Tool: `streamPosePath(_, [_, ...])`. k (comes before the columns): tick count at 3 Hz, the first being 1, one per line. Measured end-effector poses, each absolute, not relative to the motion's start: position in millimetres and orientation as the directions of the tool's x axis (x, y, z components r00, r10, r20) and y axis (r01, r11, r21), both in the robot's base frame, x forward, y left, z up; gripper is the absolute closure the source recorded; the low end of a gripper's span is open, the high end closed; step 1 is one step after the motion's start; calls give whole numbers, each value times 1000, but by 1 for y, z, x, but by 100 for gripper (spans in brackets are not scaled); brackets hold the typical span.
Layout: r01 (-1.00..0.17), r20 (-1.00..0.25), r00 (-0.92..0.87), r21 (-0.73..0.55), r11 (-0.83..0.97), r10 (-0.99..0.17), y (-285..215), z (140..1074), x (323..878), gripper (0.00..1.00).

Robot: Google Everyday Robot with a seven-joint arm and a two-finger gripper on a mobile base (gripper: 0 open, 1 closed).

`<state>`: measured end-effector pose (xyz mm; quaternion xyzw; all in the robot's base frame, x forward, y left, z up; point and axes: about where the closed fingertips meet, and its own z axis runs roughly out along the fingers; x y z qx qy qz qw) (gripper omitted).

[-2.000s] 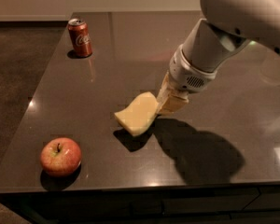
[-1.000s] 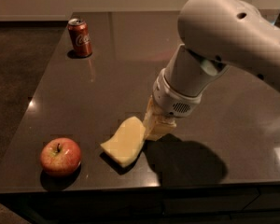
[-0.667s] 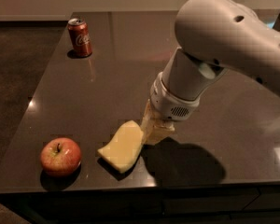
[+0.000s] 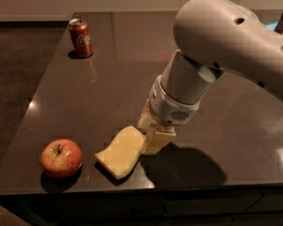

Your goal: Move sponge near apple

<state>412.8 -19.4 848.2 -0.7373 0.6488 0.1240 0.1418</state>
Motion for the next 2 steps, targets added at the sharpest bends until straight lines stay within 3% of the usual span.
streamPosePath(1, [-992, -366, 130, -51, -120, -922, -19, 849, 412, 0])
streamPosePath(2, [-992, -366, 130, -51, -120, -922, -19, 849, 412, 0])
